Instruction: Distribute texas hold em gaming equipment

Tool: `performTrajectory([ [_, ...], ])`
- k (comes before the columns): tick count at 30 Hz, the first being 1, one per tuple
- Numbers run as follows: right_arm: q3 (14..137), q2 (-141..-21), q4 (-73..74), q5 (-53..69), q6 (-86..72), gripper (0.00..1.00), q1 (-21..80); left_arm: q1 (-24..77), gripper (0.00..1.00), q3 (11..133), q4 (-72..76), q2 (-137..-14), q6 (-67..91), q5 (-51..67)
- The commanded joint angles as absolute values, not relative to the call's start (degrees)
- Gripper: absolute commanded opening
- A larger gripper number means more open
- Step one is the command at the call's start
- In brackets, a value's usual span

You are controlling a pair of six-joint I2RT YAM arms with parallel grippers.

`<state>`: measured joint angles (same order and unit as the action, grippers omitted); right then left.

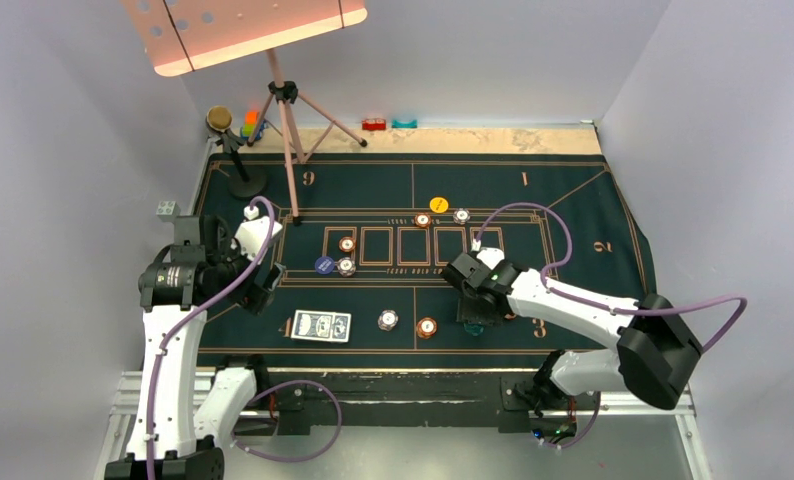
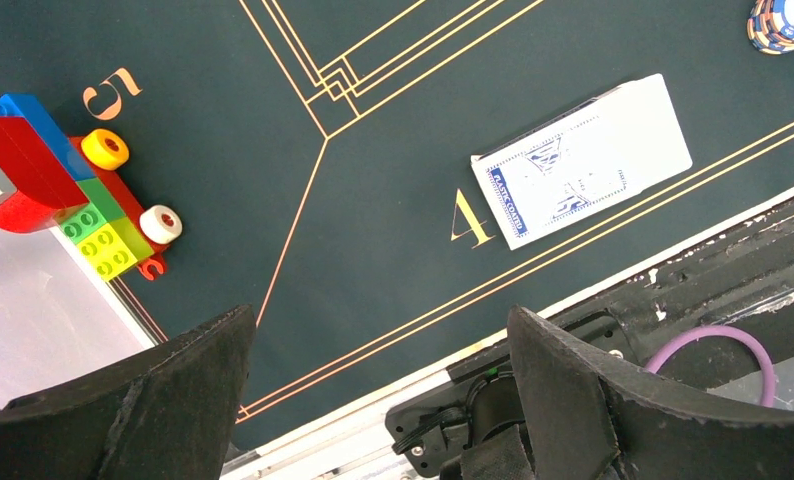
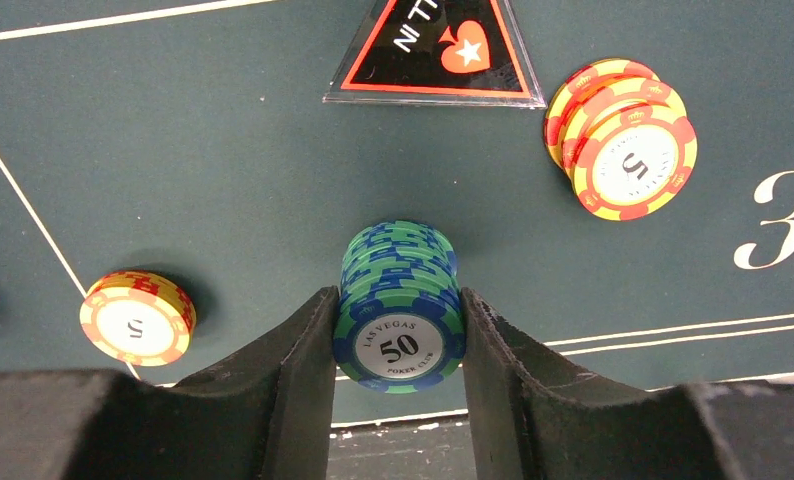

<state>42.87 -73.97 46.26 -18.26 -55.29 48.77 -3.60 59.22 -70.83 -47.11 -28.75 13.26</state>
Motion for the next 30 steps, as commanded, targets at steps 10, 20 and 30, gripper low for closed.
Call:
performTrajectory([
  [10, 47.4, -70.7, 49.8, -19.8, -54.5, 0.32, 49.2, -3.3, 1.0, 59.1, -69.6, -46.8, -29.6, 13.5],
  [20, 61.6, -77.9, 49.3, -17.6, -47.2, 0.26, 50.0, -3.3, 1.0, 58.9, -69.2, -47.2, -29.3, 13.9],
  [30, 92.3, -108.9, 41.8, -15.6, -34.2, 0.27, 50.1, -3.3, 1.0, 58.5, -68.8, -48.2, -28.6, 14.4],
])
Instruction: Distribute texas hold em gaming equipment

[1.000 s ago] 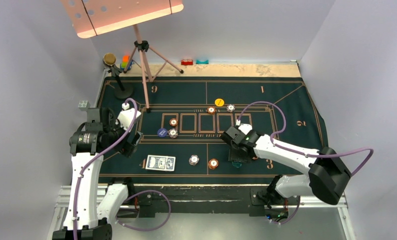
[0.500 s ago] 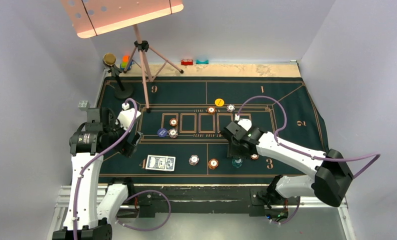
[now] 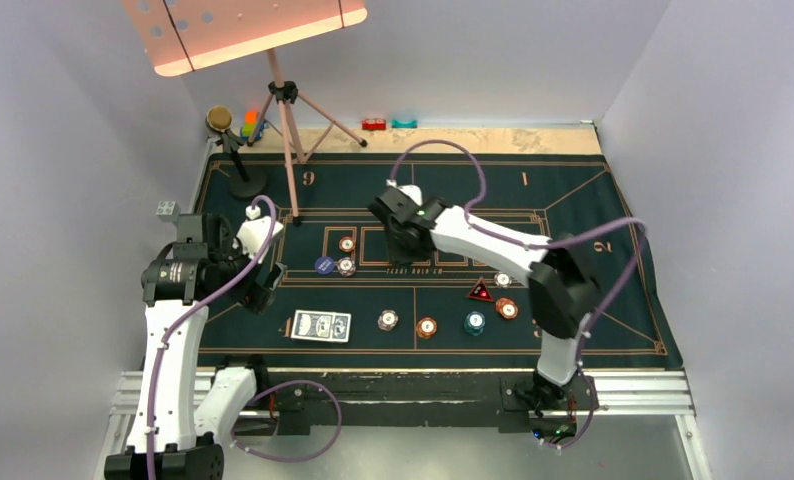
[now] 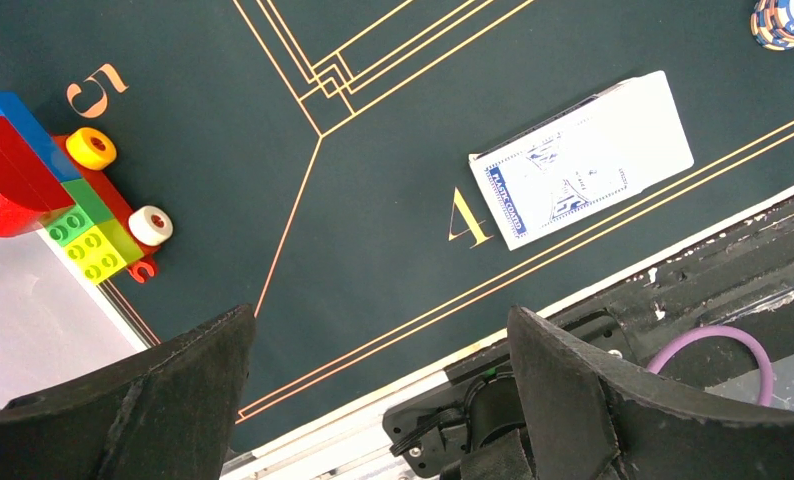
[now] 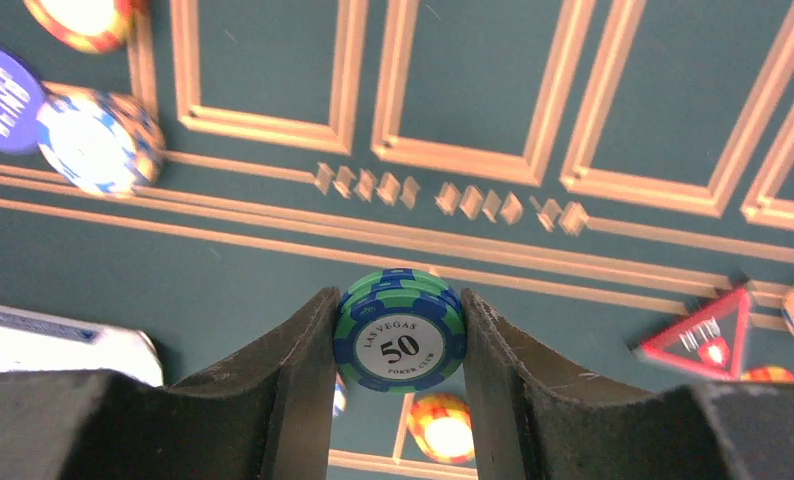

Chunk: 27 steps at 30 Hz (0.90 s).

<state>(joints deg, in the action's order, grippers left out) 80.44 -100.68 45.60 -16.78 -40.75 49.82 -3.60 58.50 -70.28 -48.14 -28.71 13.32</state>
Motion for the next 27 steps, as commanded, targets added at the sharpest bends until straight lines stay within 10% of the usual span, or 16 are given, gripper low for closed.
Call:
performTrajectory([
  [1, 95.3, -111.7, 41.7, -15.5, -33.5, 0.27, 50.1, -3.3, 1.0, 58.4, -68.8, -48.2, -28.7, 14.2],
  [18, 109.1, -129.3, 38.4, -10.9, -31.5, 0.31, 50.1, -3.3, 1.0, 57.9, -68.4, -47.8, -29.3, 13.1],
  [27, 107.8, -128.8, 39.0, -10.3, -31.6, 0.63, 50.2, -3.3, 1.0, 58.2, -68.2, -48.2, -29.2, 13.2],
])
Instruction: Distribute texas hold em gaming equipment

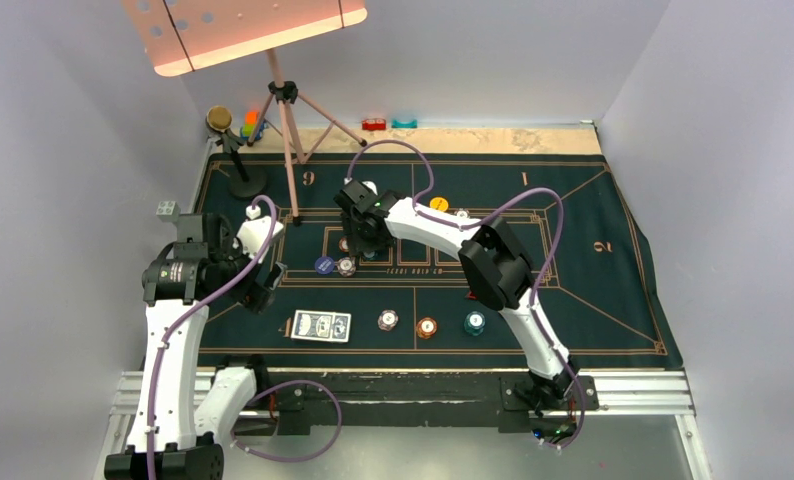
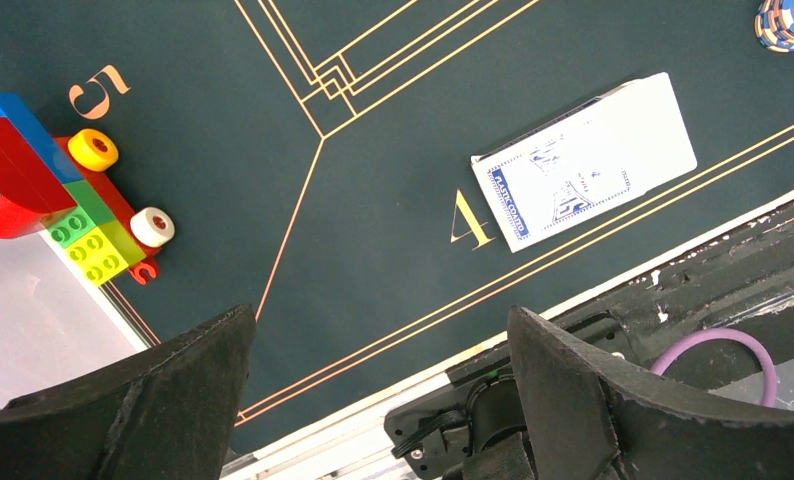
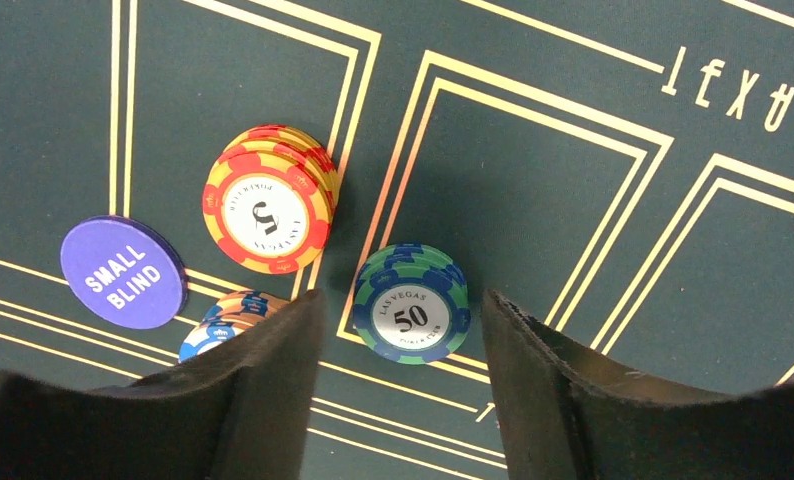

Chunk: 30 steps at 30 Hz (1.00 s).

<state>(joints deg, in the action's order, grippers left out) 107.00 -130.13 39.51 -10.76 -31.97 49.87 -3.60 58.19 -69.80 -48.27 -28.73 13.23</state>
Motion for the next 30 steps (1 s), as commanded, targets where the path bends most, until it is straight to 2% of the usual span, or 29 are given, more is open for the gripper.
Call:
performTrajectory([
  [1, 107.9, -128.2, 39.4, -10.6, -31.6, 0.65, 50.2, -3.3, 1.0, 58.2, -68.2, -48.3, -29.2, 13.2],
  [6, 108.1, -122.5, 42.0, -13.7, -30.8, 0.67, 50.1, -3.3, 1.0, 58.0, -68.3, -48.0, -29.2, 13.1],
  [9, 103.9, -116.0, 42.1, -14.9, -31.2, 0.67, 50.0, -3.3, 1.0, 57.8, -68.4, -47.8, -29.4, 13.0],
  [12, 96.1, -107.8, 42.6, -17.2, -32.5, 0.67, 49.9, -3.3, 1.0, 57.8, -68.4, -47.6, -29.6, 13.0],
  [20, 65.0, -84.8, 41.7, -19.1, -40.6, 0.66, 49.3, -3.3, 1.0, 57.3, -67.1, -47.6, -28.9, 12.0],
  [30, 46.6, -70.0, 47.0, -18.1, -50.6, 0.68, 49.2, -3.3, 1.0, 56.8, -68.4, -47.6, -29.6, 13.0],
])
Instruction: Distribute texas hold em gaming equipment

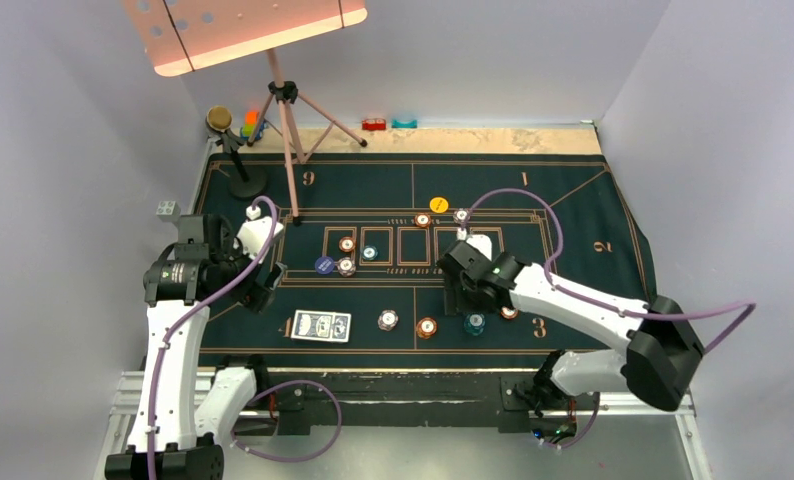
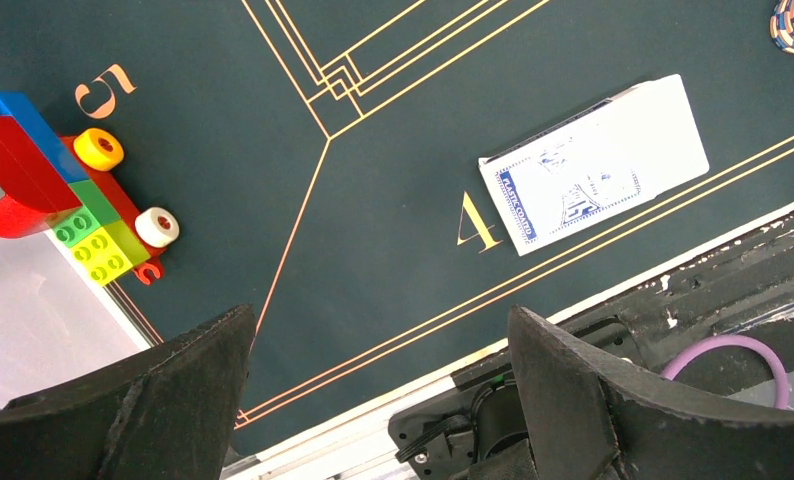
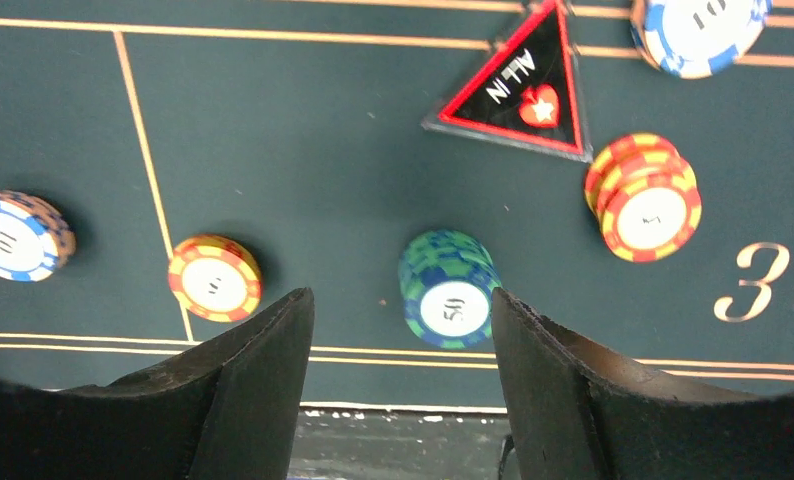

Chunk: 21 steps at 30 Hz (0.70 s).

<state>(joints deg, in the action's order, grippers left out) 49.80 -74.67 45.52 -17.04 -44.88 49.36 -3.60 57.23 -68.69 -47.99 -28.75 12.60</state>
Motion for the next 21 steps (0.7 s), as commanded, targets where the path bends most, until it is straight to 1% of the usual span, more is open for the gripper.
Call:
performTrajectory([
  [1, 45.5, -69.2, 47.2, -18.0, -51.3, 0.69, 49.2, -3.3, 1.0, 56.9, -68.5, -47.6, -29.6, 13.0],
  [6, 41.4, -67.9, 45.5, -17.5, -52.5, 0.69, 49.2, -3.3, 1.0, 57.4, -68.7, -47.7, -29.5, 13.3],
  [12, 40.3, -71.6, 42.5, -17.8, -52.7, 0.68, 49.0, -3.3, 1.0, 57.6, -68.9, -48.2, -29.6, 13.2],
  [21, 39.1, -73.5, 39.9, -19.1, -52.9, 0.6, 48.0, -3.3, 1.0, 57.6, -68.9, -48.2, -30.0, 12.7],
])
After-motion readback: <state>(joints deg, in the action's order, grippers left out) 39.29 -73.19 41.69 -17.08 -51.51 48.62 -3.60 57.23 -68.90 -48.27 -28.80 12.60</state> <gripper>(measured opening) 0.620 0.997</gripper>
